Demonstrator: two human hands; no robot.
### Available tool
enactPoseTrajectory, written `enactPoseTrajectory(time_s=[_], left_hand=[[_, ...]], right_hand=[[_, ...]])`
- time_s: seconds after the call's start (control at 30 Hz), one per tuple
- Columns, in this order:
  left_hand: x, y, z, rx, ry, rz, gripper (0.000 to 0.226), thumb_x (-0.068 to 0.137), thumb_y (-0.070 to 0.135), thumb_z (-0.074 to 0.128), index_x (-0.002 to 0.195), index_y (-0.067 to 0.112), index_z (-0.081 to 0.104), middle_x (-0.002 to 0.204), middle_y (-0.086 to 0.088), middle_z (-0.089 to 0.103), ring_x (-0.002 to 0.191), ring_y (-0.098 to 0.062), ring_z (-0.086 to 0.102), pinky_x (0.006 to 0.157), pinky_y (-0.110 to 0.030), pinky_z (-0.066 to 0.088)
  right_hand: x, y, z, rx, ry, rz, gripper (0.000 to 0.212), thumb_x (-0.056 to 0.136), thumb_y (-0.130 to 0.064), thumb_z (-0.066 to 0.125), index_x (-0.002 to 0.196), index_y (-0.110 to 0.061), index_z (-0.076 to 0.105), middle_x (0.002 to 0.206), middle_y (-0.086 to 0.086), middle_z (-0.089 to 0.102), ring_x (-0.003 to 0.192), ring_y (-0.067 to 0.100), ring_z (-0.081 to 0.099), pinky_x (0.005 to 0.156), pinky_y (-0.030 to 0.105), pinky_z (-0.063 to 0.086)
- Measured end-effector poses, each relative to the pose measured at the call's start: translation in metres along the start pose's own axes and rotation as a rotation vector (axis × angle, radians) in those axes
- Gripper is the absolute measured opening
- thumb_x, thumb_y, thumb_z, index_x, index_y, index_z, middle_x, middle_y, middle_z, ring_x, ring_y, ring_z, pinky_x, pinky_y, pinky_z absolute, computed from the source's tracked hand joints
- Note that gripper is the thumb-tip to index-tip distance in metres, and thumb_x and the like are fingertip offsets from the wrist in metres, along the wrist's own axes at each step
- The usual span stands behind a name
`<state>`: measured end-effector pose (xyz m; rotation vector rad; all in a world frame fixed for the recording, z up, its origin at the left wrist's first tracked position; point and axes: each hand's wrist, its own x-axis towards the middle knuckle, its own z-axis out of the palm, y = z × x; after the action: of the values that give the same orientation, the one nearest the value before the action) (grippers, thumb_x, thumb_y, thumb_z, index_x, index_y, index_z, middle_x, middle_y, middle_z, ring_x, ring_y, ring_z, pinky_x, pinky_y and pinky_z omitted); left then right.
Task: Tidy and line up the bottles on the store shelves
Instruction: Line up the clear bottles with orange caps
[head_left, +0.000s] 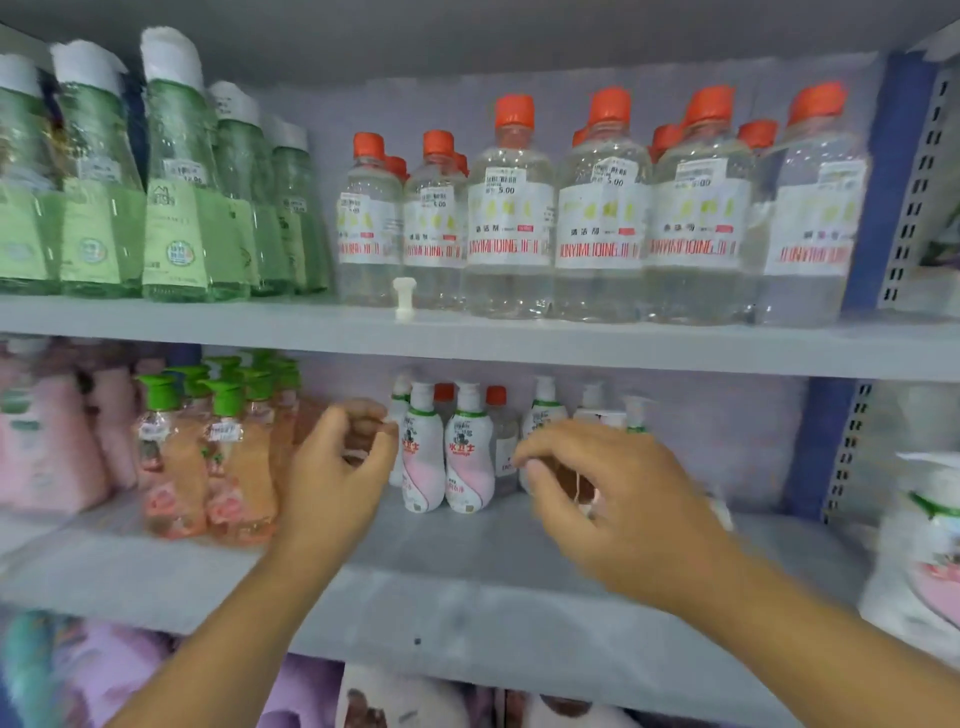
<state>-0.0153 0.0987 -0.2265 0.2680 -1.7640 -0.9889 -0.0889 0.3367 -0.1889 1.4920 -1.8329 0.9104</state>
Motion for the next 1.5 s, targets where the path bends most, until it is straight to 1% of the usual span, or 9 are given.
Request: enactPoseTrajectory(time_s=[0.13, 0.3, 0.7, 0.83, 0.93, 1.07, 1.2, 1.33, 1.5], left_hand=[[0.036, -0.063, 0.025, 0.104, -0.142, -0.235, 0.028, 0.089, 0.025, 0.076, 0.109, 0.028, 0.057, 0.101, 0.005, 0.068, 0.082, -0.022, 0.065, 0.065, -0.030, 0.049], [0.076, -0.119, 0.062, 0.082, -0.362, -0.250, 0.053, 0.074, 0.049, 0.081, 0.120, 0.041, 0.055, 0.113, 0.017, 0.066, 0.106, -0.008, 0.066, 0.094, -0.033, 0.053], [0.099, -0.178, 0.037, 0.098, -0.289, -0.090, 0.052, 0.079, 0.031, 0.081, 0.125, 0.030, 0.057, 0.111, 0.001, 0.058, 0.086, 0.001, 0.053, 0.083, -0.024, 0.044], [0.103, -0.193, 0.028, 0.133, -0.266, -0.101, 0.060, 0.080, 0.027, 0.084, 0.131, 0.031, 0.052, 0.117, -0.001, 0.058, 0.098, -0.013, 0.060, 0.087, -0.030, 0.046], [0.106, -0.203, 0.030, 0.143, -0.207, -0.113, 0.069, 0.077, 0.029, 0.086, 0.135, 0.029, 0.049, 0.121, -0.004, 0.059, 0.111, -0.025, 0.059, 0.096, -0.041, 0.049], [0.102, -0.203, 0.026, 0.176, -0.206, -0.089, 0.077, 0.077, 0.027, 0.085, 0.143, 0.025, 0.045, 0.127, -0.009, 0.058, 0.119, -0.032, 0.057, 0.102, -0.047, 0.047], [0.085, -0.155, 0.008, 0.389, 0.094, 0.321, 0.053, 0.081, 0.024, 0.080, 0.126, 0.006, 0.059, 0.119, -0.015, 0.059, 0.113, -0.033, 0.054, 0.097, -0.035, 0.037], [0.087, -0.115, 0.042, -0.007, -0.246, 0.424, 0.034, 0.089, 0.015, 0.069, 0.122, 0.010, 0.061, 0.119, 0.001, 0.056, 0.111, -0.020, 0.058, 0.098, -0.033, 0.047], [0.118, -0.114, 0.103, 0.130, -0.483, -0.108, 0.069, 0.099, 0.030, 0.060, 0.157, 0.010, 0.029, 0.157, -0.011, 0.036, 0.143, -0.026, 0.039, 0.113, -0.030, 0.034]], right_hand=[[0.027, 0.048, 0.080, 0.253, -0.231, 0.697, 0.023, 0.094, -0.031, 0.064, 0.117, -0.029, 0.065, 0.106, -0.016, 0.065, 0.092, 0.005, 0.061, 0.080, 0.020, 0.049], [0.063, 0.095, 0.164, 0.143, -0.151, 0.879, 0.043, 0.090, -0.042, 0.069, 0.122, -0.017, 0.057, 0.121, 0.001, 0.062, 0.112, 0.018, 0.061, 0.094, 0.030, 0.049], [0.067, 0.108, 0.177, -0.217, 0.448, 0.736, 0.017, 0.094, -0.014, 0.062, 0.078, -0.017, 0.057, 0.077, -0.008, 0.054, 0.078, 0.017, 0.054, 0.067, 0.006, 0.033], [0.073, 0.105, 0.175, -0.039, 0.212, 0.984, 0.046, 0.079, -0.050, 0.078, 0.106, -0.016, 0.061, 0.106, -0.002, 0.064, 0.094, 0.014, 0.064, 0.081, 0.028, 0.050], [0.068, 0.094, 0.200, 0.149, 0.107, 1.075, 0.050, 0.075, -0.035, 0.087, 0.111, -0.020, 0.056, 0.104, -0.008, 0.069, 0.090, 0.004, 0.066, 0.079, 0.027, 0.053], [0.057, 0.102, 0.211, 0.103, 0.288, 1.033, 0.039, 0.078, -0.028, 0.083, 0.106, -0.022, 0.056, 0.095, -0.008, 0.069, 0.090, 0.010, 0.069, 0.082, 0.032, 0.055], [0.040, 0.113, 0.196, -0.191, 0.471, 0.944, 0.056, 0.072, -0.037, 0.082, 0.115, -0.014, 0.054, 0.107, 0.006, 0.063, 0.096, 0.027, 0.065, 0.083, 0.041, 0.055], [0.033, 0.120, 0.187, -0.303, 0.440, 0.968, 0.060, 0.076, -0.021, 0.086, 0.121, -0.002, 0.052, 0.116, 0.018, 0.055, 0.104, 0.038, 0.057, 0.083, 0.035, 0.045], [0.034, 0.098, 0.190, -0.326, 0.555, 0.822, 0.072, 0.083, -0.018, 0.078, 0.144, -0.004, 0.043, 0.135, 0.019, 0.047, 0.123, 0.033, 0.050, 0.099, 0.027, 0.041]])
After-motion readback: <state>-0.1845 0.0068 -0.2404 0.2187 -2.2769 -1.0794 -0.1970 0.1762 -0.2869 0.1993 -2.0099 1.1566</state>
